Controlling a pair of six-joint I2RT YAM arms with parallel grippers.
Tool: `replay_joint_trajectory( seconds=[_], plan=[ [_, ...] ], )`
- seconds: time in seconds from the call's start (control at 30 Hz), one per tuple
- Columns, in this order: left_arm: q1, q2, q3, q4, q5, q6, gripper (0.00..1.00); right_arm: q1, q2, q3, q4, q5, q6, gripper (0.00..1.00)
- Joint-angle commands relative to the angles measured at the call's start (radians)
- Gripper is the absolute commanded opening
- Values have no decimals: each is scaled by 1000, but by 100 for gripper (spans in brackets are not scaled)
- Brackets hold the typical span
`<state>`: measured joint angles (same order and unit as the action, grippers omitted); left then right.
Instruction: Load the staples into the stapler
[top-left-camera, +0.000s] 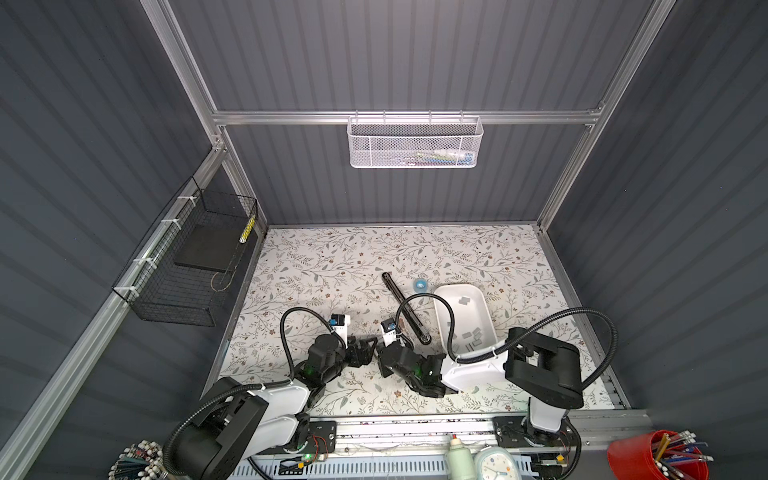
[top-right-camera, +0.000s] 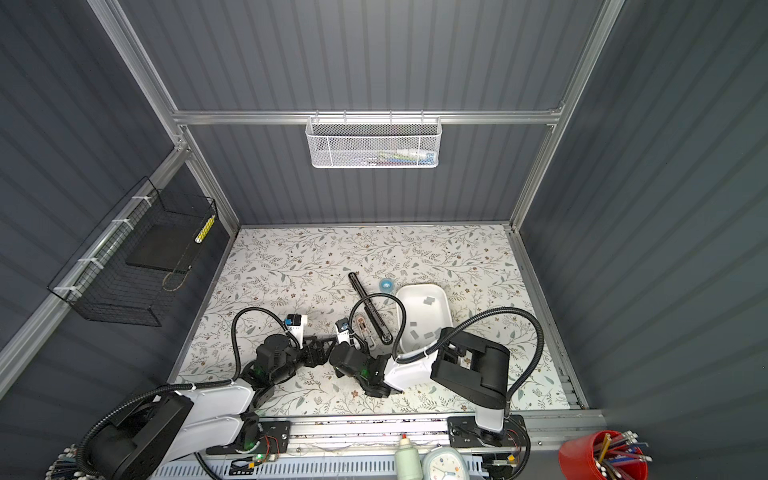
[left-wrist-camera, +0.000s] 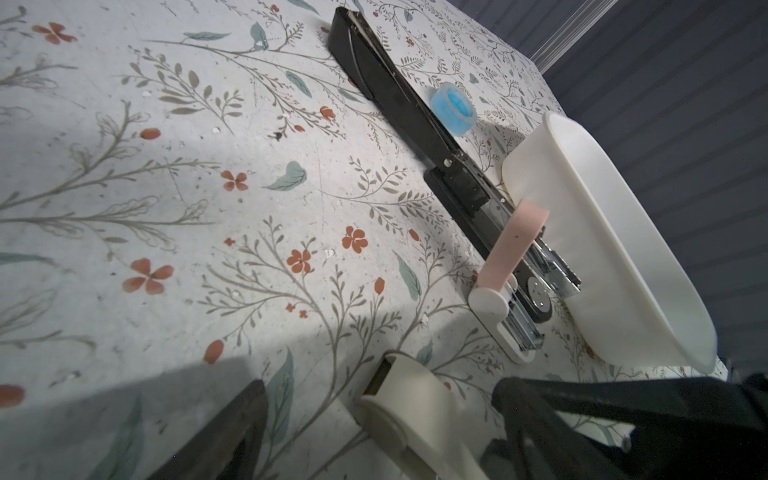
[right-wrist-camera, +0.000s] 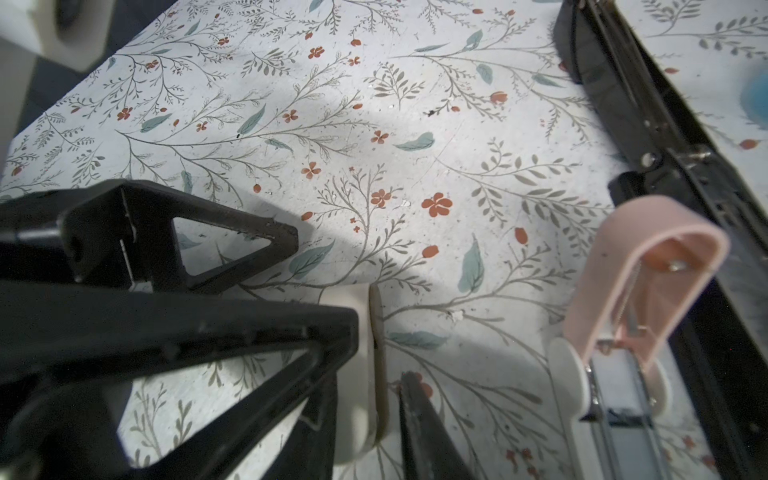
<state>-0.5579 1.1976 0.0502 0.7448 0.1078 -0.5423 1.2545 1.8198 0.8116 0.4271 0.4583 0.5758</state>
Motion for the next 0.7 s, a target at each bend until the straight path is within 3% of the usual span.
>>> replay_joint_trajectory(
  seconds=[0.0, 0.67],
  plan=[
    [-16, 10, -12, -52, 4, -16, 87, 0, 36, -43, -90, -21, 11, 28],
    [-26, 100, -41, 41, -19, -52, 85, 20, 102, -97, 3, -9, 41, 29]
  ],
)
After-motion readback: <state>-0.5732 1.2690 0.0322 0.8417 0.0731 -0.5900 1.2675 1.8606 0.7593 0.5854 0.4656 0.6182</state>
